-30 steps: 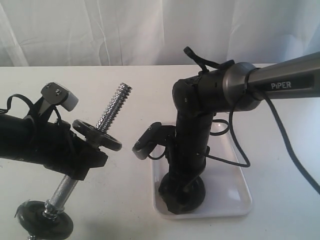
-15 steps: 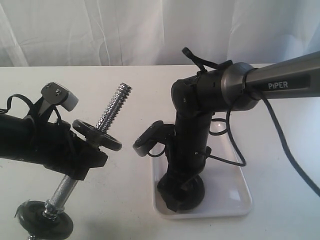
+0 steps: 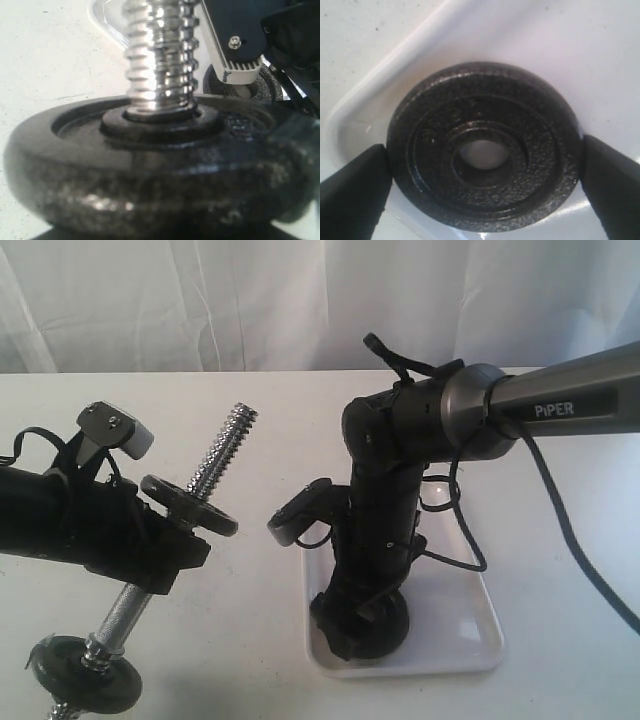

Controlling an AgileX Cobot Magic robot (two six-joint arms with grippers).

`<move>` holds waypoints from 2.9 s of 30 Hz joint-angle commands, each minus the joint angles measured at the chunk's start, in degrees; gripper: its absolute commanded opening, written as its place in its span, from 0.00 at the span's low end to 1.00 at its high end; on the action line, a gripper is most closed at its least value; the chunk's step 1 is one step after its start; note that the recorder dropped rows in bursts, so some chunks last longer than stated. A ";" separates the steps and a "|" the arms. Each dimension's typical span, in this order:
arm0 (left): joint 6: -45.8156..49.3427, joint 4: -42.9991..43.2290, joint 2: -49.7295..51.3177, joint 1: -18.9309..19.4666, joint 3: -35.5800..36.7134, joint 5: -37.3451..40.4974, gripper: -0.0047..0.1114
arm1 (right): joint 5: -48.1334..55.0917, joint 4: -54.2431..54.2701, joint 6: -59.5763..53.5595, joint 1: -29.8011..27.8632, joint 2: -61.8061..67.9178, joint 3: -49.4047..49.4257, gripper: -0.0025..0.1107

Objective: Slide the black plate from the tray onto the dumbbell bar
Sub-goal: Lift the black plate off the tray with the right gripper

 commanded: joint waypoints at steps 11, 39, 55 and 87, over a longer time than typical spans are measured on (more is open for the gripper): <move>1.25 -4.65 -2.24 -0.09 -1.19 2.51 0.04 | 6.68 12.58 -9.36 -12.03 -2.48 2.13 0.02; 1.27 0.11 -1.78 -0.09 -1.19 2.49 0.04 | 14.80 45.23 -20.56 -27.10 -3.89 -4.41 0.02; 2.67 0.79 -1.78 -0.09 -1.19 5.48 0.04 | 14.80 53.77 -22.91 -27.30 -11.95 -4.41 0.02; 7.05 1.23 -1.78 -0.09 -1.19 8.19 0.04 | 14.80 55.26 -24.63 -27.30 -20.24 0.92 0.02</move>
